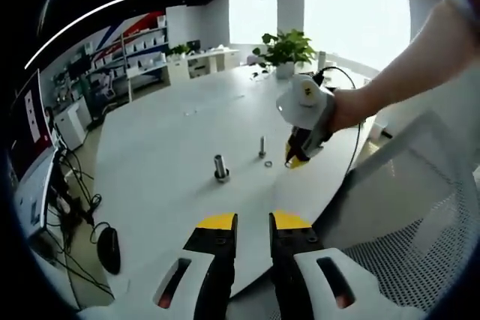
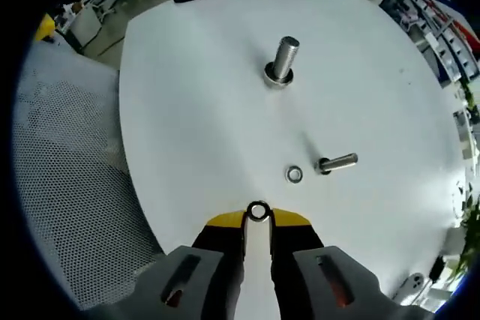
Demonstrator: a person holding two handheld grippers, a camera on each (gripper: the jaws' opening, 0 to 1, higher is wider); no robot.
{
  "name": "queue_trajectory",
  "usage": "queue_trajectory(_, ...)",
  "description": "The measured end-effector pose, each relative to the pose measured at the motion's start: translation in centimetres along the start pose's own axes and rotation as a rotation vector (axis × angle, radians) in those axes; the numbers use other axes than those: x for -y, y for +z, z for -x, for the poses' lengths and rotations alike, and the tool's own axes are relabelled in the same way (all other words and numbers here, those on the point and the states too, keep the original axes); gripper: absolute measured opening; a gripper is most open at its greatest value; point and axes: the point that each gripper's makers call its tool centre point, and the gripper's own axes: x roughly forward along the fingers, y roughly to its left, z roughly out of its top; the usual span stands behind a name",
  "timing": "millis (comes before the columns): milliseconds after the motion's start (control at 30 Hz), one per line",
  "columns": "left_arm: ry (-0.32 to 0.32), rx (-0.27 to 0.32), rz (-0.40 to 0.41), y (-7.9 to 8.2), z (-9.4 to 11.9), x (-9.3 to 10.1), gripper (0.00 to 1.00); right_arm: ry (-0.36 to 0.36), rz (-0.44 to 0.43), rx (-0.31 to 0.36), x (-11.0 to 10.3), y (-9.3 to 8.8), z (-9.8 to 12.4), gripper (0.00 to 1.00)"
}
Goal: Place the washer onto the threaded stud by aligning its center hole with the stud, sliding it down to the base, and recovering from edge contact or off-axis alignment until the washer reaches the visible bottom stop.
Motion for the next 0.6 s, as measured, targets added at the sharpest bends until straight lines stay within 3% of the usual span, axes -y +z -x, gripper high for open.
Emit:
queue_trajectory(333,0.006,-0.001,0.006,0.0,0.0,-0.2,0.15,-0.072,-0.022,0.04,4.5,1.7,2.1,0.13)
queue_trajectory(600,0.011,-0.008,0.01,-0.2,0.0,-0.3,0.15,-0.096,0.019,0.067,5.3,3.7,1.8,0.13)
